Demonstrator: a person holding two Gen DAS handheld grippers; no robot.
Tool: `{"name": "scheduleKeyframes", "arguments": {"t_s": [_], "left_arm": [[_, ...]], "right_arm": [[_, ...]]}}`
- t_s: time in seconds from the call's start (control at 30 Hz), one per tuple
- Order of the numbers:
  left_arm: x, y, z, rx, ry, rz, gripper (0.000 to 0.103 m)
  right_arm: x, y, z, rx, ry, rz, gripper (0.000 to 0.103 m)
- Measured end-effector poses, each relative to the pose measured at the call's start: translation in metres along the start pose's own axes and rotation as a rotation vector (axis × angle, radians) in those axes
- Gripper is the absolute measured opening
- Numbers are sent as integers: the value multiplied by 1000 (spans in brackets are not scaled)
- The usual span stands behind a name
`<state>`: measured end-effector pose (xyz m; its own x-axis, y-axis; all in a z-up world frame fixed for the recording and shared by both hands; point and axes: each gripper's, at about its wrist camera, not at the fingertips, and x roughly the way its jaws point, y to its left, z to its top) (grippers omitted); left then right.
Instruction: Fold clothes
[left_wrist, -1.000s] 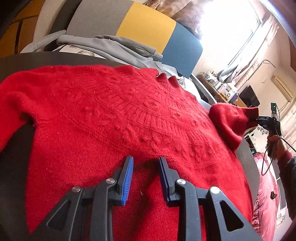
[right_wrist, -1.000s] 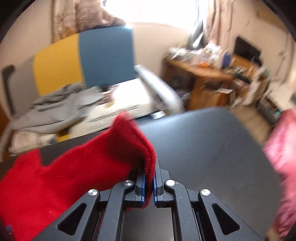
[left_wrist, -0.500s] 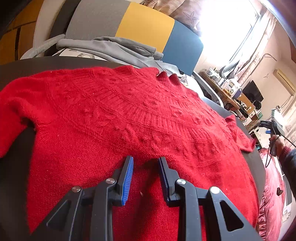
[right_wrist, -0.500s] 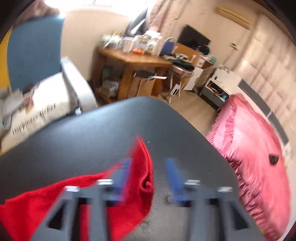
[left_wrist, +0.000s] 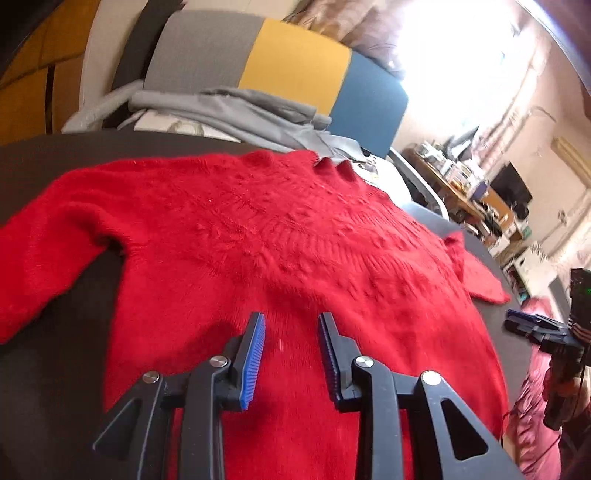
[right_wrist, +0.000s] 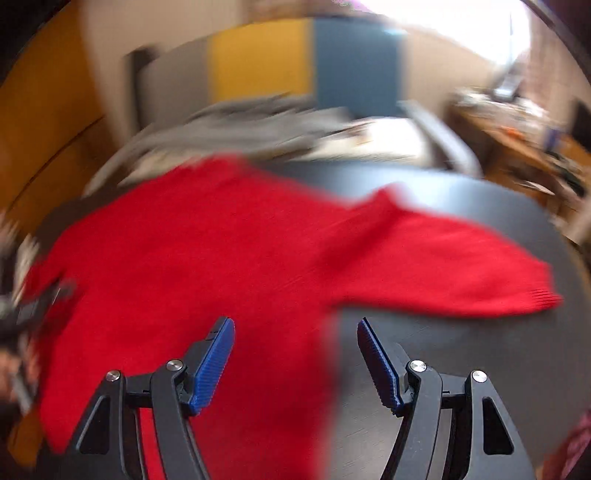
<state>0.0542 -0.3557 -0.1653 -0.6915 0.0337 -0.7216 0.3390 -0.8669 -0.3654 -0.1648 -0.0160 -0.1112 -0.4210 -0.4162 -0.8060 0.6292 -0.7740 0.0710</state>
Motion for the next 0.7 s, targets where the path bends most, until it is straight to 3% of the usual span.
{"name": "scheduleKeyframes", "arguments": {"t_s": [0.13, 0.3, 0.47, 0.6, 0.7], "left_arm": [[-23, -5, -30, 56, 15, 13, 30], [-36, -2, -72, 94, 70, 43, 29], [-49, -1, -91, 199, 49, 127, 32], [-54, 13, -80, 117, 59, 89, 31], [-76, 48, -77, -86, 6, -32, 33]], "right_arm": [[17, 56, -39, -53, 83, 88, 70], [24, 51, -78, -12, 154, -19, 70], [8, 44, -109, 5, 124, -86, 71], [1, 39, -131, 18, 62, -98, 74], [-1, 38, -133, 32, 50, -95, 78]]}}
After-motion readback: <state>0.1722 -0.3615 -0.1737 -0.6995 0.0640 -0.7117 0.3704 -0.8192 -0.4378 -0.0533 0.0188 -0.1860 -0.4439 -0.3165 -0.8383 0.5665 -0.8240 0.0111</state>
